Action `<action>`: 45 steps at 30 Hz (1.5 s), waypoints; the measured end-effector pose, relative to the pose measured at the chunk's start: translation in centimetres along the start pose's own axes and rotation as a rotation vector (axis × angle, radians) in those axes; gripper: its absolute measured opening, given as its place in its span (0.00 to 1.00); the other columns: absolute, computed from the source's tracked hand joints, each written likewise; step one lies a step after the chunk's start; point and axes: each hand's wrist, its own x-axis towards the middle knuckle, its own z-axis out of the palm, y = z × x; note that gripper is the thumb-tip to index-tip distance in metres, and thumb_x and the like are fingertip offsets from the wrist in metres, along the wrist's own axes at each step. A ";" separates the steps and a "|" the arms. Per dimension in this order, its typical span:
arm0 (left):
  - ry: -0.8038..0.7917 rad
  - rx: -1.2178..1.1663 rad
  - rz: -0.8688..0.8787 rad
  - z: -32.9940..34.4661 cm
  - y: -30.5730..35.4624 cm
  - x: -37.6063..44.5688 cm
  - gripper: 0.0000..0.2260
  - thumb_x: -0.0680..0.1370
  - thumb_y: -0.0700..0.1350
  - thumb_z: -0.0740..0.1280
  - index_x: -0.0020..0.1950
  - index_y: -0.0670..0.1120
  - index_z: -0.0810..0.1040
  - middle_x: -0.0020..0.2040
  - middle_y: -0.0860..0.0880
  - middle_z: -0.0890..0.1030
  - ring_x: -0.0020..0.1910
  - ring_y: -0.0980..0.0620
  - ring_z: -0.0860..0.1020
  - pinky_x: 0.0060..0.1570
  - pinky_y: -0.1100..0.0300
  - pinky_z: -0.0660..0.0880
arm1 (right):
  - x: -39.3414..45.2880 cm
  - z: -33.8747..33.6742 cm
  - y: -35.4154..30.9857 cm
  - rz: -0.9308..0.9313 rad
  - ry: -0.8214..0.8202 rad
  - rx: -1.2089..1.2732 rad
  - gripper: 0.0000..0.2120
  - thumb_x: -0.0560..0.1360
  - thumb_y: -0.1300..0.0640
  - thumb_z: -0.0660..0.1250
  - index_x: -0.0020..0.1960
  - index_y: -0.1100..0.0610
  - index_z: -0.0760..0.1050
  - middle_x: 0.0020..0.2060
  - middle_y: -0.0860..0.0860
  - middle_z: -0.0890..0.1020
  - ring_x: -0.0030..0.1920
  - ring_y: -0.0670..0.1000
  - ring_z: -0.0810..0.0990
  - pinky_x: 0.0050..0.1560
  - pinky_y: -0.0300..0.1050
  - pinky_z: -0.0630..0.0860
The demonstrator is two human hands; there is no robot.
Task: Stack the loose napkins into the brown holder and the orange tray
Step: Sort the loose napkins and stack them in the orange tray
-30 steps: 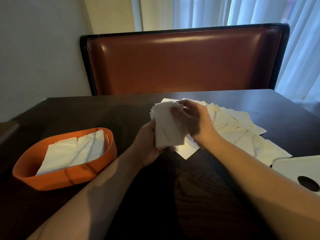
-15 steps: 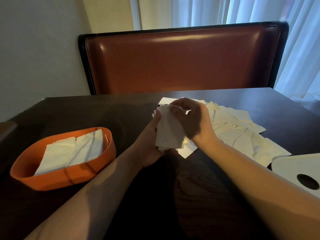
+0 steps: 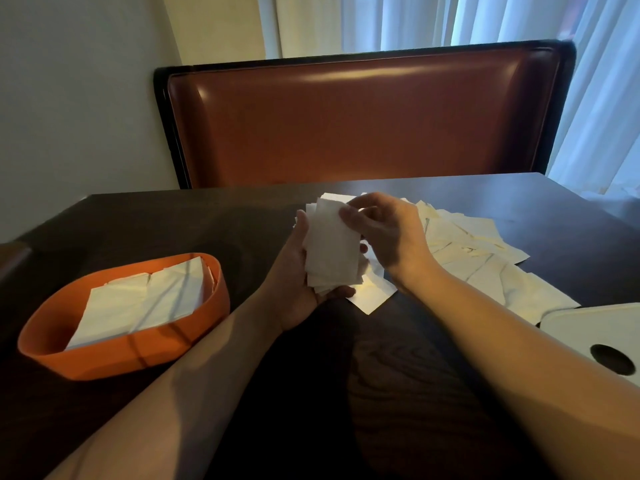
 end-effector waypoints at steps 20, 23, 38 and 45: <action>0.220 0.193 0.323 -0.8 0.4 0.5 0.08 0.78 0.43 0.66 0.57 0.48 0.79 0.53 0.49 0.84 0.56 0.47 0.80 0.58 0.52 0.76 | 0.5 -0.9 1.6 0.064 -0.202 -0.035 0.06 0.71 0.65 0.75 0.46 0.62 0.80 0.40 0.53 0.83 0.40 0.47 0.82 0.46 0.44 0.81; 0.321 0.363 0.339 -1.6 0.2 0.8 0.09 0.77 0.38 0.67 0.52 0.50 0.81 0.48 0.51 0.84 0.51 0.52 0.80 0.52 0.58 0.77 | 1.1 -2.3 1.7 0.010 -0.230 -0.144 0.08 0.72 0.66 0.74 0.49 0.66 0.78 0.40 0.54 0.81 0.39 0.44 0.81 0.43 0.41 0.79; 0.448 0.626 0.195 -1.8 -0.5 1.6 0.13 0.78 0.35 0.62 0.60 0.47 0.70 0.51 0.47 0.77 0.46 0.53 0.76 0.41 0.62 0.75 | 1.1 -1.9 4.5 0.117 -0.303 -0.461 0.25 0.73 0.50 0.75 0.65 0.56 0.70 0.54 0.51 0.79 0.52 0.52 0.79 0.56 0.54 0.78; 0.520 0.674 0.287 -2.1 -0.3 1.4 0.06 0.79 0.38 0.66 0.53 0.47 0.78 0.50 0.46 0.82 0.51 0.49 0.81 0.55 0.49 0.79 | 1.0 -2.2 4.0 0.099 -0.267 -0.528 0.10 0.78 0.53 0.68 0.52 0.60 0.79 0.40 0.58 0.81 0.37 0.52 0.77 0.35 0.45 0.69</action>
